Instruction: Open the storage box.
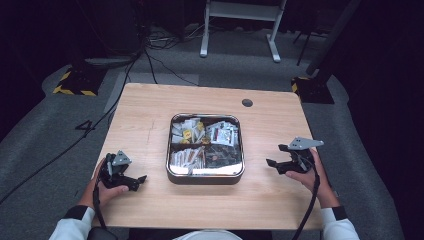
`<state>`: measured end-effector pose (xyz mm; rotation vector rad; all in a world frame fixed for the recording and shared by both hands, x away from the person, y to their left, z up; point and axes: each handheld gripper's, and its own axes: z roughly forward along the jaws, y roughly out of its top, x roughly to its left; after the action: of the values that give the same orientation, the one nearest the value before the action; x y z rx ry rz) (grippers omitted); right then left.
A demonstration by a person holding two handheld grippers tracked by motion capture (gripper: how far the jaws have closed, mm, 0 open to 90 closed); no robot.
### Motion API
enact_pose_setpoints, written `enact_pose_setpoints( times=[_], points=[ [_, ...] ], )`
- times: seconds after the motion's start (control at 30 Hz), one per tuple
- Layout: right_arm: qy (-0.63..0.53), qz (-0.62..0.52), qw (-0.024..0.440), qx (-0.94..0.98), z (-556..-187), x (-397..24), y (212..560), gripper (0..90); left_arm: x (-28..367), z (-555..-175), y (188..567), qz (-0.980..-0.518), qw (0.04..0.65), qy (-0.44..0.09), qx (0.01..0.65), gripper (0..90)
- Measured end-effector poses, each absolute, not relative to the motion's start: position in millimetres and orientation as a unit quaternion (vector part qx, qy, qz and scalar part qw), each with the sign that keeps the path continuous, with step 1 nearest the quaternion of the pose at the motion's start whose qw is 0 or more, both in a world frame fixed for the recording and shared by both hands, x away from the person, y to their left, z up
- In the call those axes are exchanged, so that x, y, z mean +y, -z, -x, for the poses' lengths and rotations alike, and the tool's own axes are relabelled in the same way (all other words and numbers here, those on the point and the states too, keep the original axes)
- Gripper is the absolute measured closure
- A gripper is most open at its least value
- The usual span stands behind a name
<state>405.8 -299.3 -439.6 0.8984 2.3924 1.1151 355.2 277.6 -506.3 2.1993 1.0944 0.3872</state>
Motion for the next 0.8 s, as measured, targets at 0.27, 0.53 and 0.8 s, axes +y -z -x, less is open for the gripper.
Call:
enact_pose_setpoints(
  times=[0.27,0.53,0.8],
  points=[
    [-0.397,-0.287,0.175,0.854,-418.4,-266.4,422.0,25.9,277.6,-355.3,506.3,-0.837,0.321,-0.147,0.417,0.0],
    [-0.399,-0.258,0.161,0.865,-430.2,-230.8,413.5,27.2,277.6,-355.2,506.3,-0.837,0.322,-0.147,0.417,0.1],
    [-0.396,-0.231,0.149,0.876,-439.9,-196.0,411.7,27.1,277.6,-355.3,506.3,-0.837,0.322,-0.148,0.417,0.1]
  ],
)
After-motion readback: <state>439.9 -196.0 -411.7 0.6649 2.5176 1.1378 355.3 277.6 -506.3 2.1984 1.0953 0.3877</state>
